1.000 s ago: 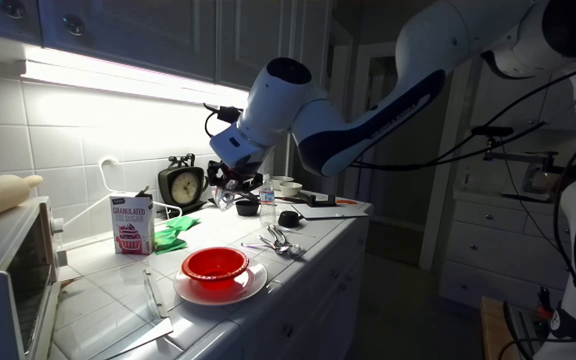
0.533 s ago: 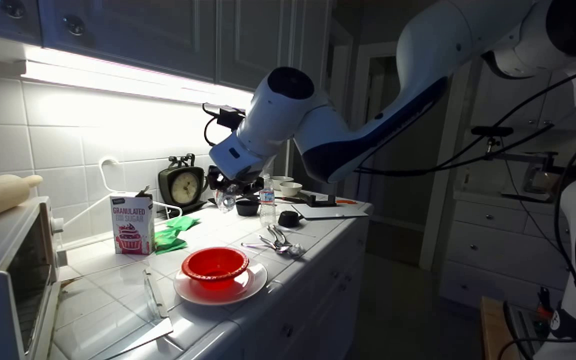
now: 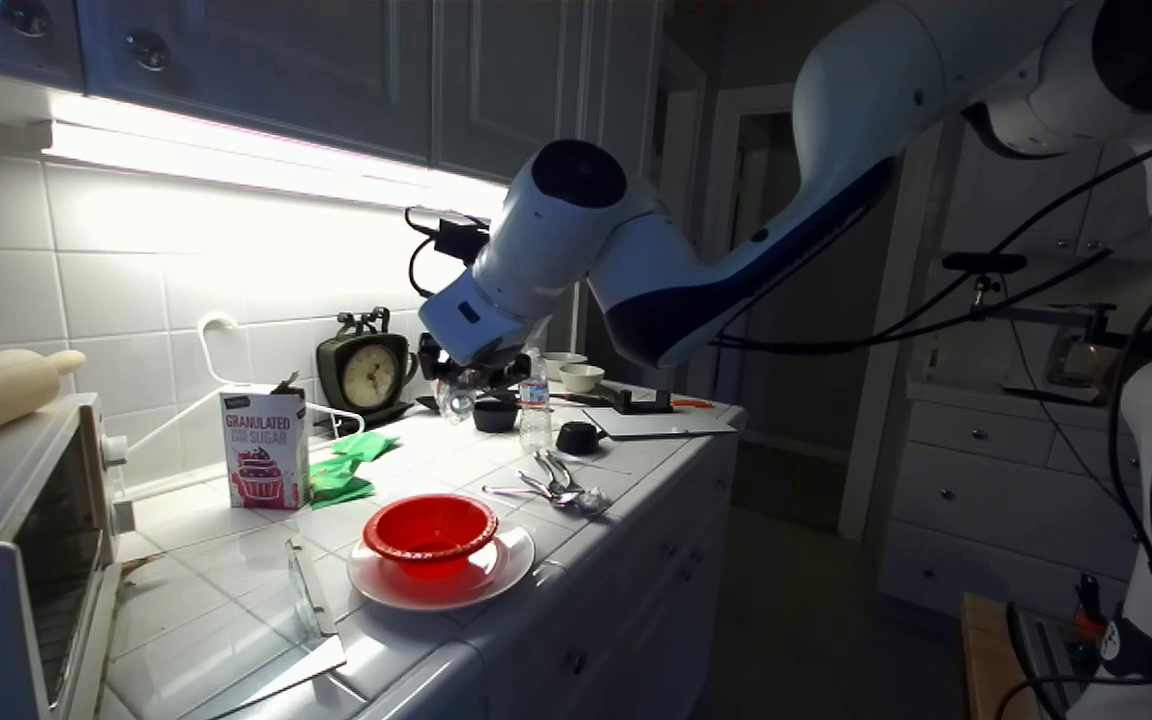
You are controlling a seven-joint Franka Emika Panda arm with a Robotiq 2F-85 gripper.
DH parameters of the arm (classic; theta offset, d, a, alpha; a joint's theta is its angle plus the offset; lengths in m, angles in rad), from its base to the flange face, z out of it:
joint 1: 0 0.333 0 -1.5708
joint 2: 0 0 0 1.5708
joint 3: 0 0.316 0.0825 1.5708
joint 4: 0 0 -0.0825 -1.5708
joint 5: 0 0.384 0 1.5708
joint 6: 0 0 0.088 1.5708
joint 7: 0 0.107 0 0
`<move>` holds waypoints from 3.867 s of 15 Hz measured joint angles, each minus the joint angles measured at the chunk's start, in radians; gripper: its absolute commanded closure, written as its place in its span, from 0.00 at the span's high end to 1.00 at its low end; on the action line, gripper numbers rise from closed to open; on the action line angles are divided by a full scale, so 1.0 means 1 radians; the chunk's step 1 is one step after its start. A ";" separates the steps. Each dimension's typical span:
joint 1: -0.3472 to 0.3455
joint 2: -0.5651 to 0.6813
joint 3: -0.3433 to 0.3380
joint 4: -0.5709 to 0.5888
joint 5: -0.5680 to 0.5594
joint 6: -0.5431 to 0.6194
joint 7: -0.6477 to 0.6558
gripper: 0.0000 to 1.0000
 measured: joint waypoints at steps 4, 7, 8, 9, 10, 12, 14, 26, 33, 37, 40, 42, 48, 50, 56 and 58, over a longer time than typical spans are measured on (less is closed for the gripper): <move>0.003 0.001 0.009 0.001 -0.050 -0.045 0.073 0.02; 0.006 0.005 0.017 0.001 -0.082 -0.079 0.129 0.02; 0.007 0.007 0.020 0.002 -0.087 -0.092 0.145 0.02; 0.008 0.009 0.023 0.002 -0.094 -0.103 0.160 0.02; 0.008 0.011 0.027 0.003 -0.103 -0.112 0.176 0.02; 0.010 0.016 0.033 0.005 -0.123 -0.133 0.206 0.02; 0.014 0.024 0.038 0.010 -0.144 -0.150 0.231 0.02; 0.034 0.058 0.059 0.036 -0.260 -0.220 0.286 0.02; 0.034 0.059 0.059 0.036 -0.284 -0.236 0.288 0.02; 0.035 0.059 0.059 0.036 -0.311 -0.250 0.304 0.02; 0.036 0.059 0.060 0.036 -0.326 -0.260 0.317 0.02; 0.037 0.059 0.060 0.036 -0.342 -0.264 0.326 0.02; 0.043 0.059 0.060 0.040 -0.386 -0.295 0.358 0.02; 0.047 0.059 0.060 0.040 -0.400 -0.308 0.366 0.02; 0.051 0.059 0.064 0.040 -0.434 -0.343 0.387 0.02; 0.051 0.059 0.065 0.040 -0.435 -0.347 0.389 0.02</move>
